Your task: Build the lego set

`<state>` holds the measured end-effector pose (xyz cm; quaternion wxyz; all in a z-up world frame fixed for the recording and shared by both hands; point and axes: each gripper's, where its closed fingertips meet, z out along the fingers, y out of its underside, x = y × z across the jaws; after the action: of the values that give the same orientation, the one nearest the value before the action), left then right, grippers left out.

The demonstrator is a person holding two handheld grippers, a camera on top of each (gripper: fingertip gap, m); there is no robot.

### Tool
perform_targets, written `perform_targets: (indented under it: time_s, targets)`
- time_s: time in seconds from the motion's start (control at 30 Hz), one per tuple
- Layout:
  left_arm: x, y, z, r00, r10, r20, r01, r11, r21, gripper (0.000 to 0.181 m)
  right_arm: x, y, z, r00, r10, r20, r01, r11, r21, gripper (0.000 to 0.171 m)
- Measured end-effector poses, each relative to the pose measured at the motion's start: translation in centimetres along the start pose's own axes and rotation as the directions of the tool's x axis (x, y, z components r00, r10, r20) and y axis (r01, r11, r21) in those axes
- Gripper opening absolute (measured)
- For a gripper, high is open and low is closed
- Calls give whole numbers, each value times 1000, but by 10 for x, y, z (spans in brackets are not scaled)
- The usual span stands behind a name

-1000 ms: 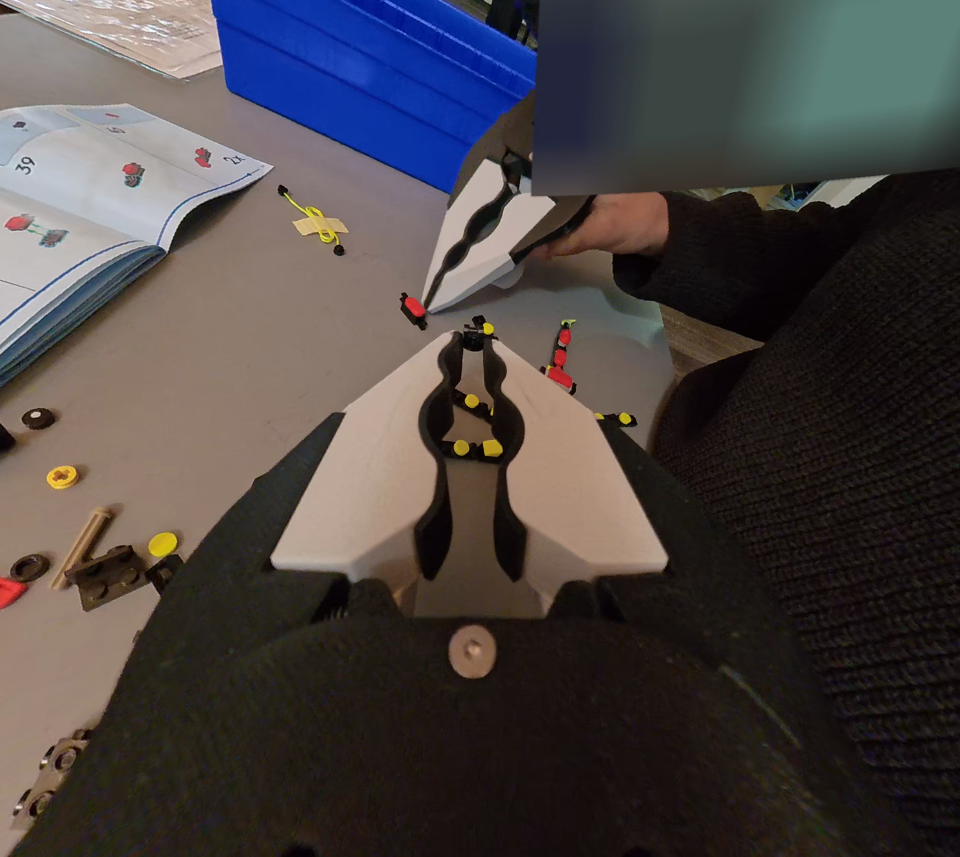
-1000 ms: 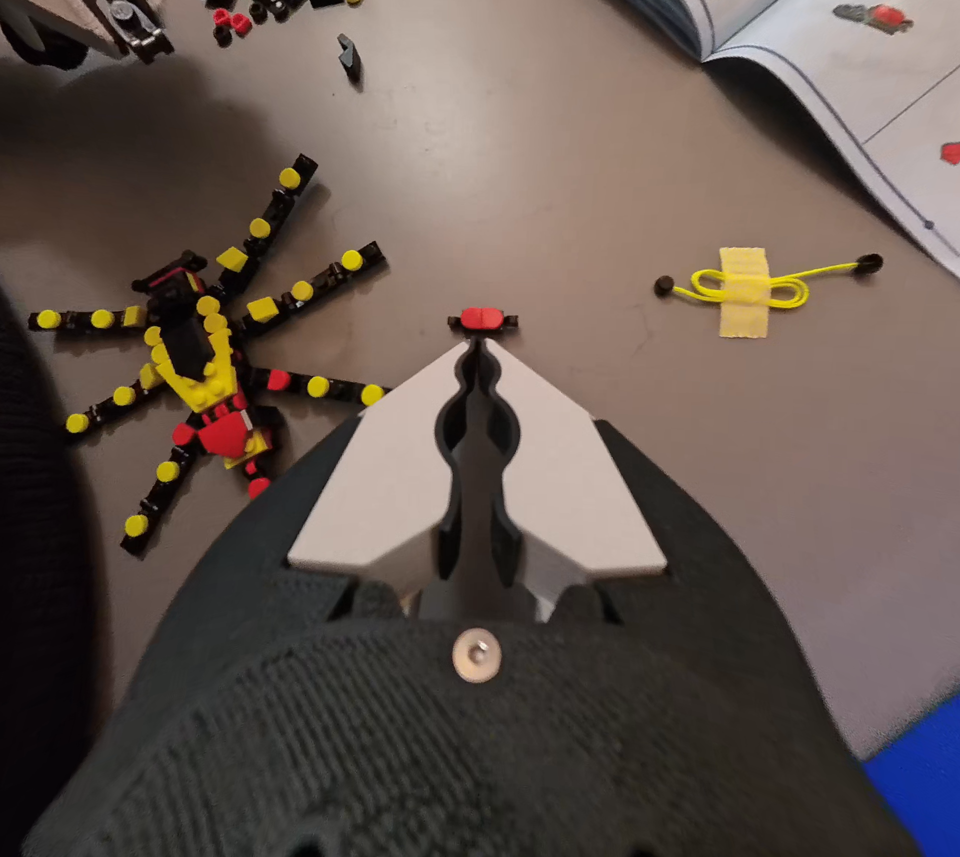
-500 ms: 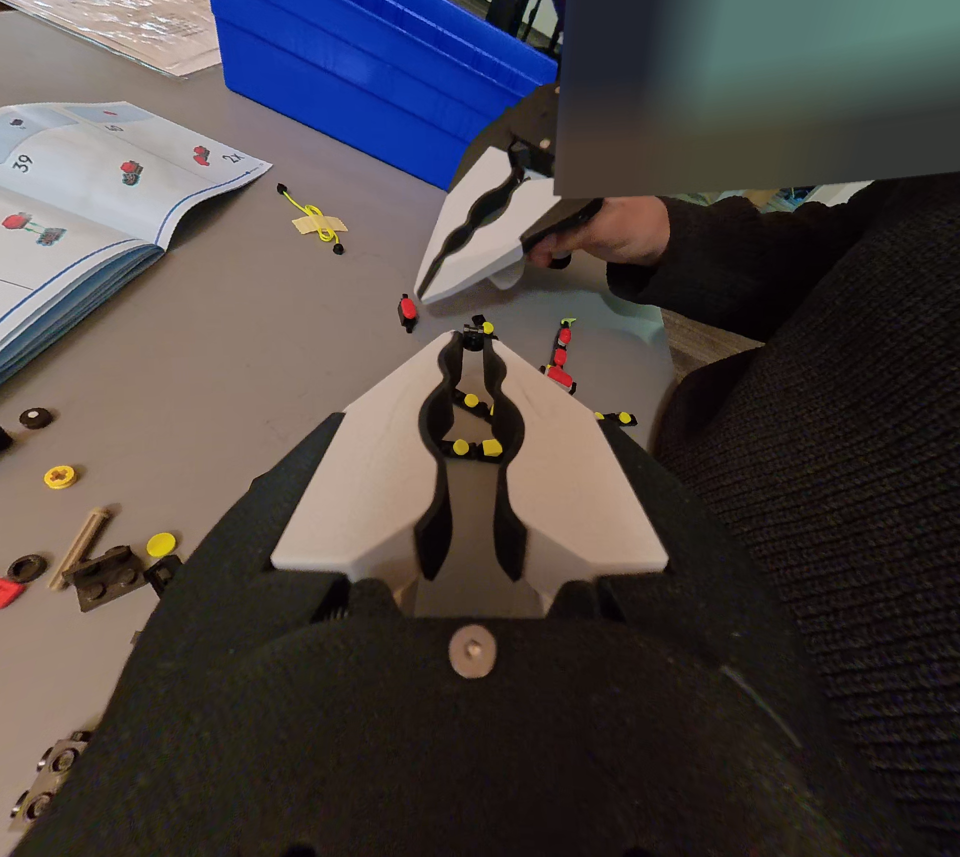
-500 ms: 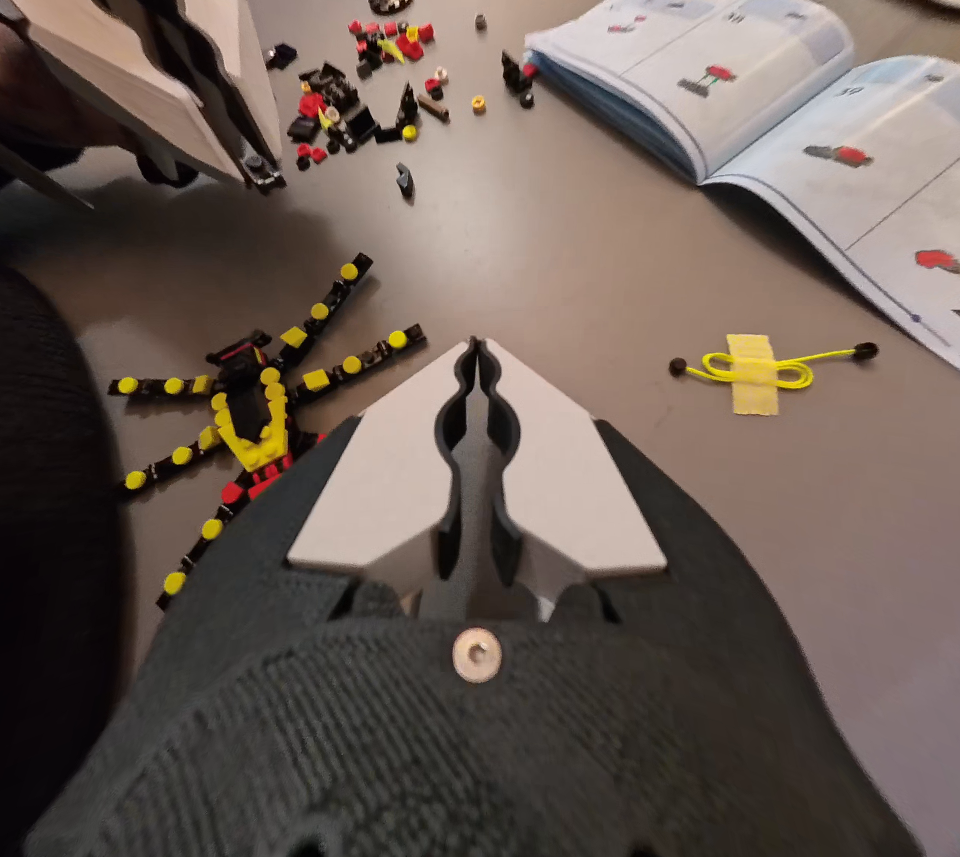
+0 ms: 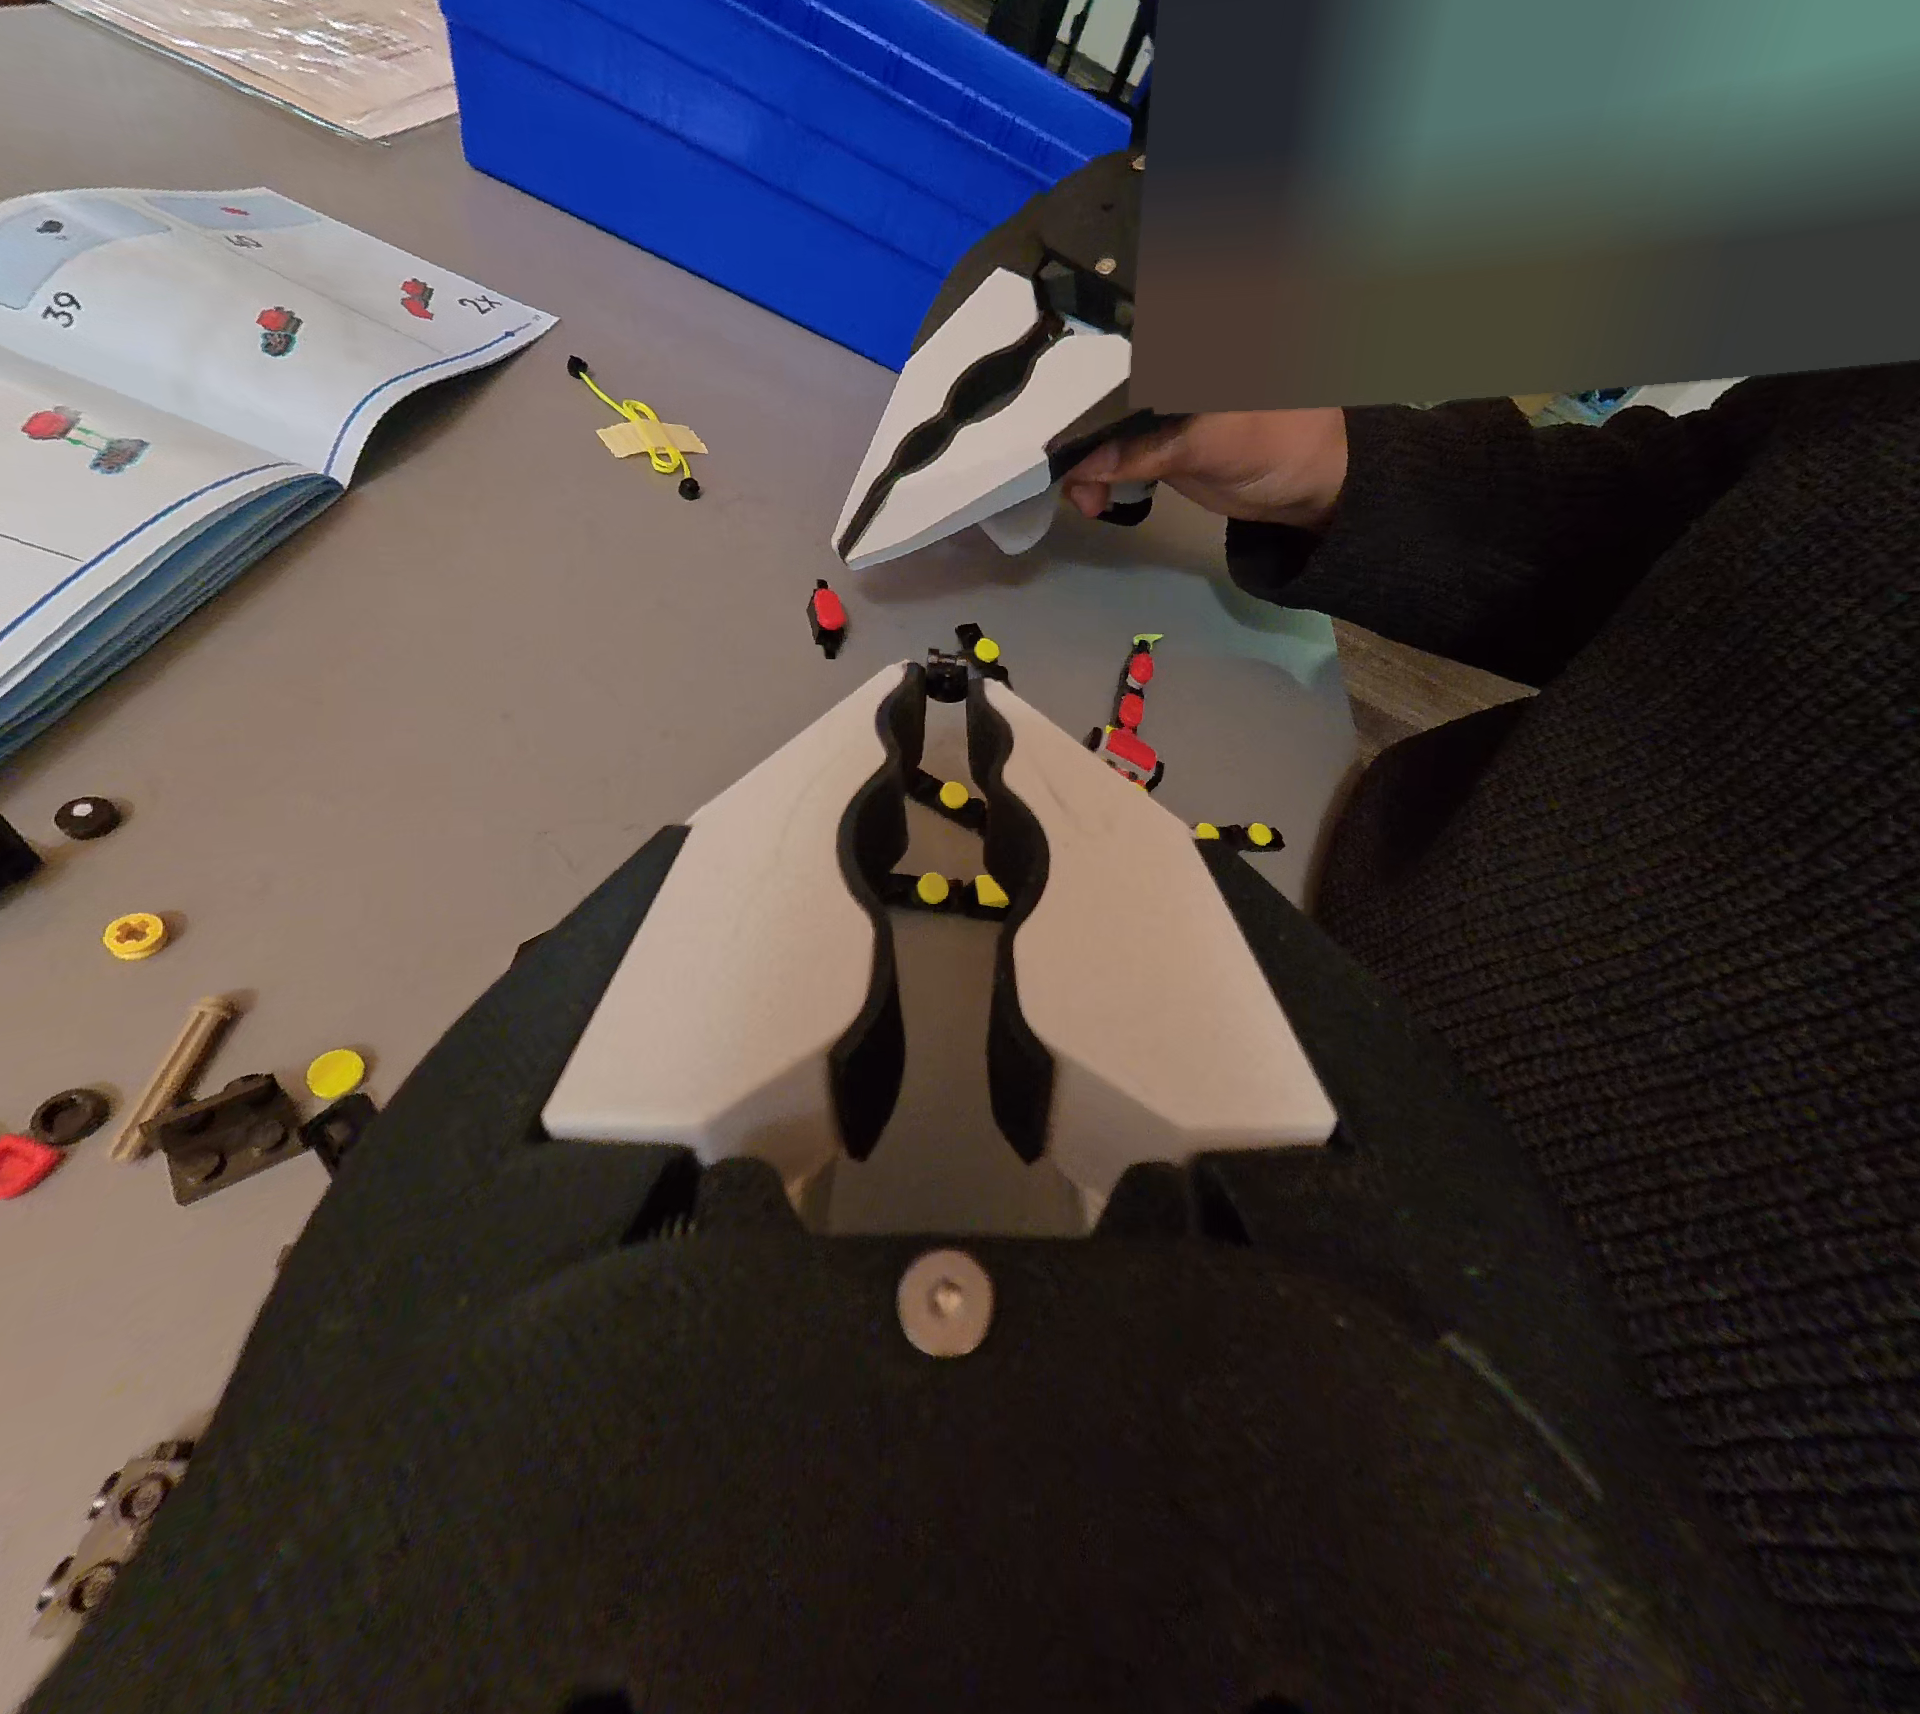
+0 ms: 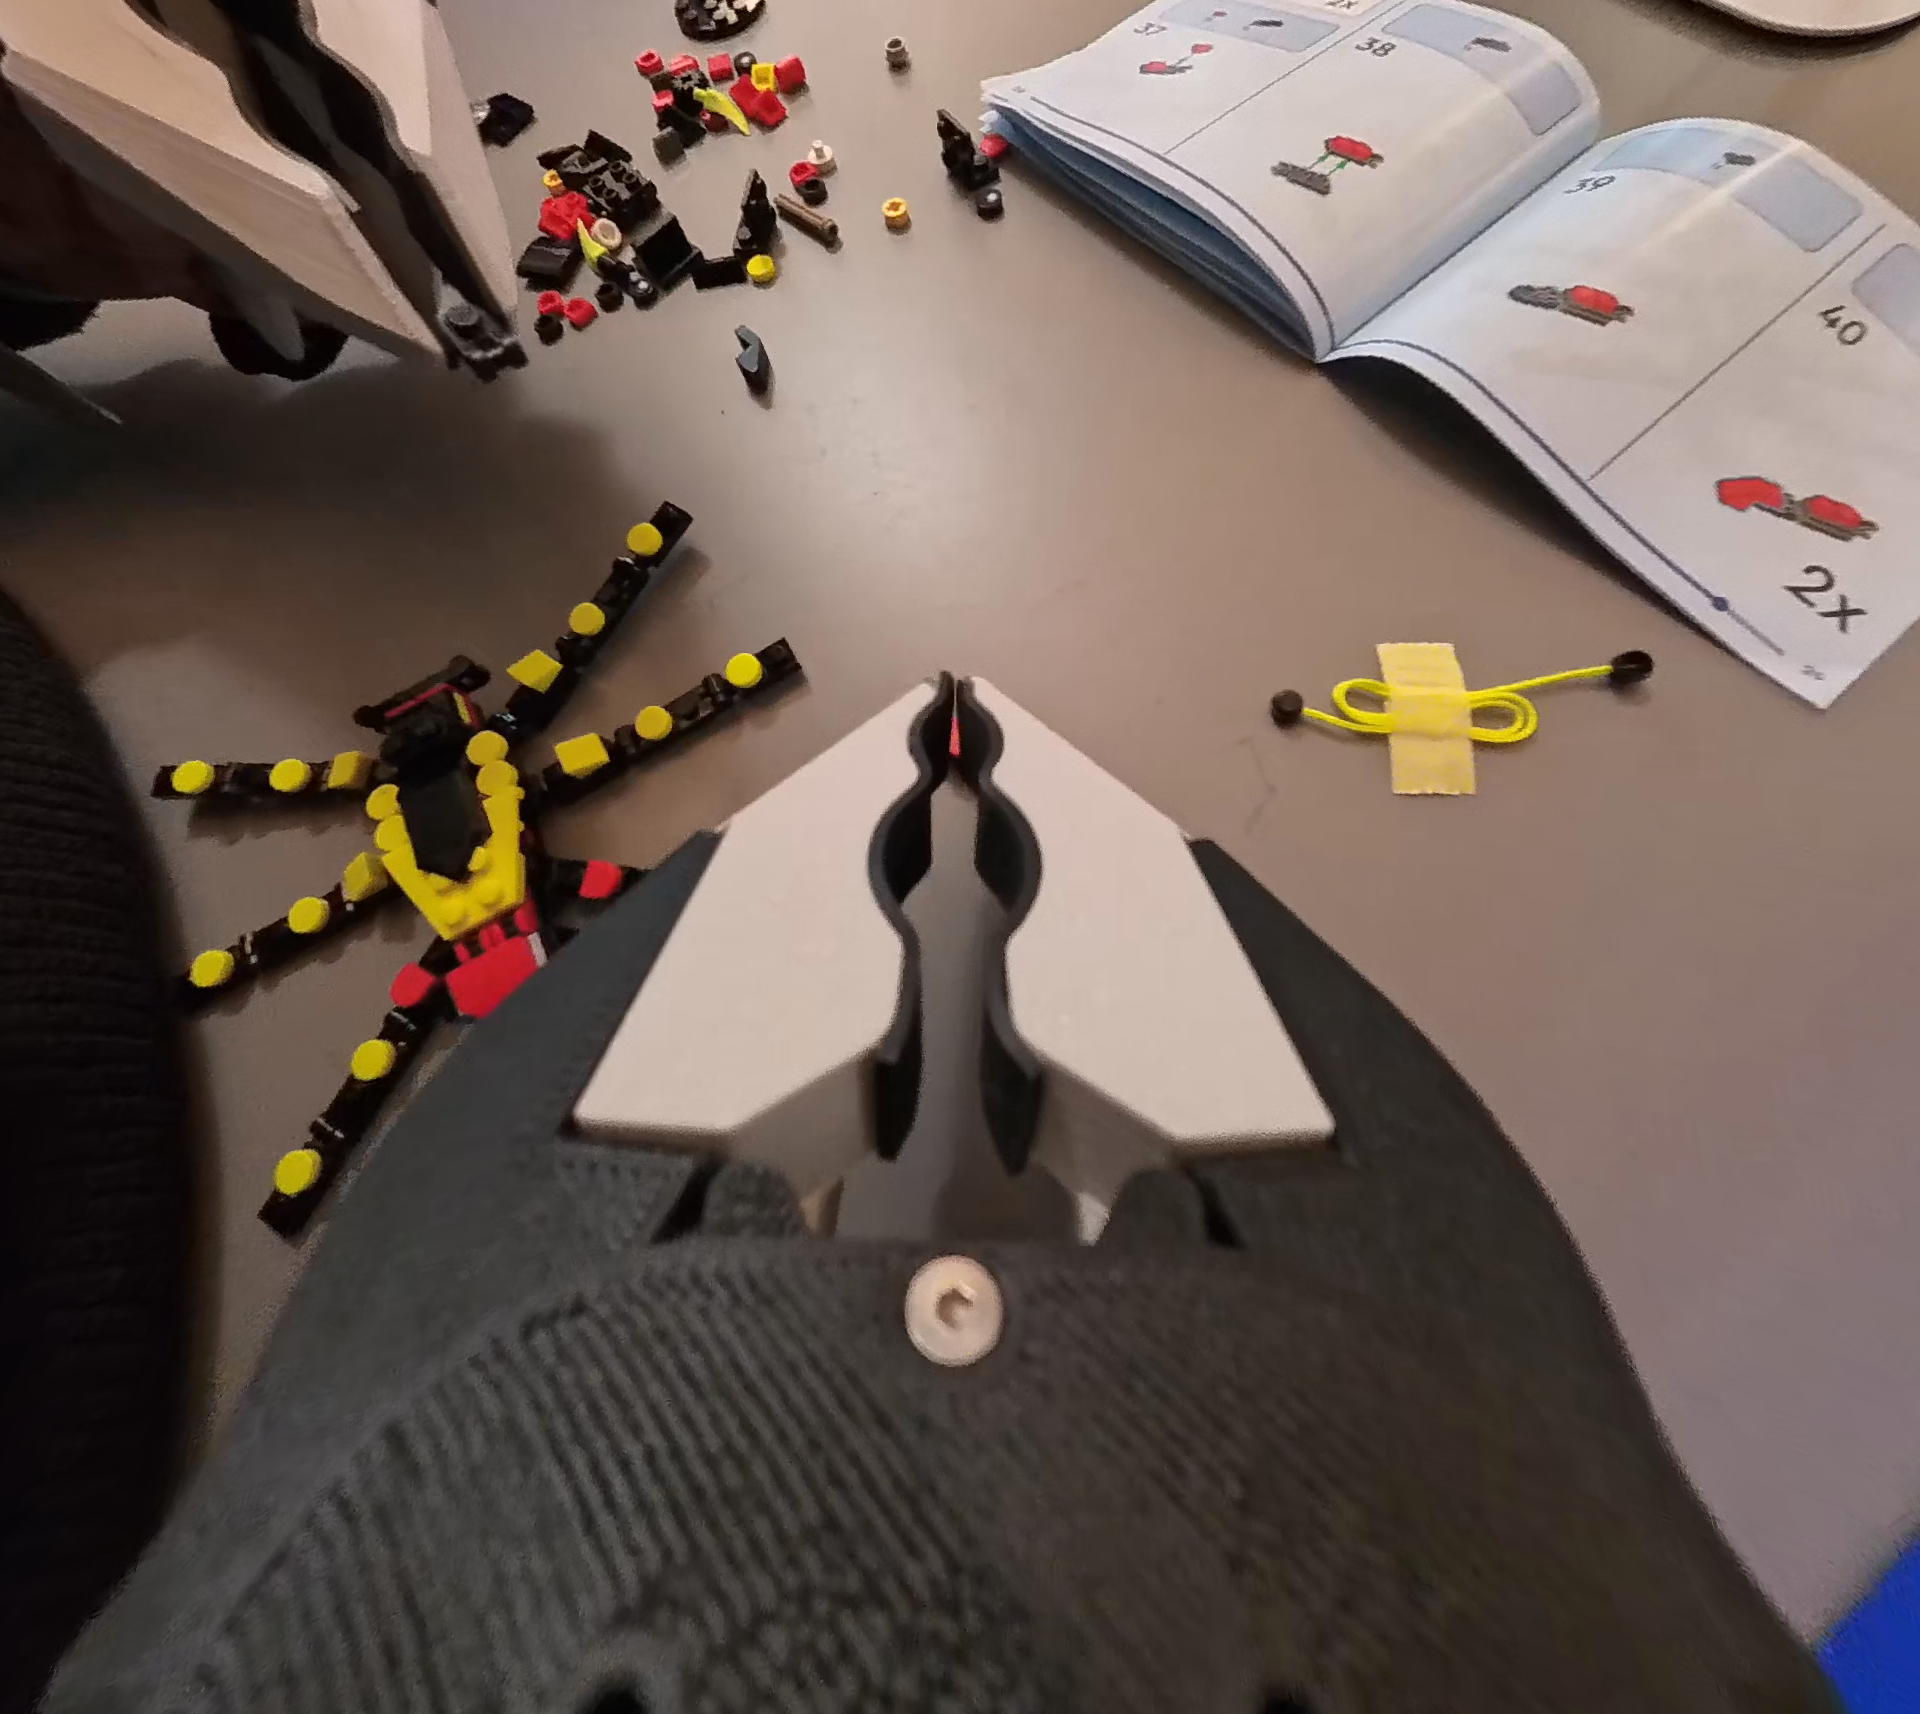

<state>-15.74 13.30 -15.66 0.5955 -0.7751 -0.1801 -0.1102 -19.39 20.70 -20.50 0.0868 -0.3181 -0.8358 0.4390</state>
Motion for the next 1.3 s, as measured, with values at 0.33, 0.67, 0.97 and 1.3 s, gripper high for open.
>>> perform_targets:
  time_s: [0.33,0.67,0.97,1.3]
  targets:
    - [-18,1,-9,997,-68,36,67,997,25,4,10,-22,-13,975,-176,-134,195,970,146,3]
    - [-31,7,-11,994,-98,55,97,995,20,5,22,-10,-12,980,-147,-132,166,974,151,13]
    - [-34,7,-12,991,-124,47,122,992,33,5,20,5,-6,984,-172,-50,175,982,73,37]
    - [-32,6,-12,991,-126,33,125,992,37,5,8,22,4,981,-175,85,178,983,-36,44]
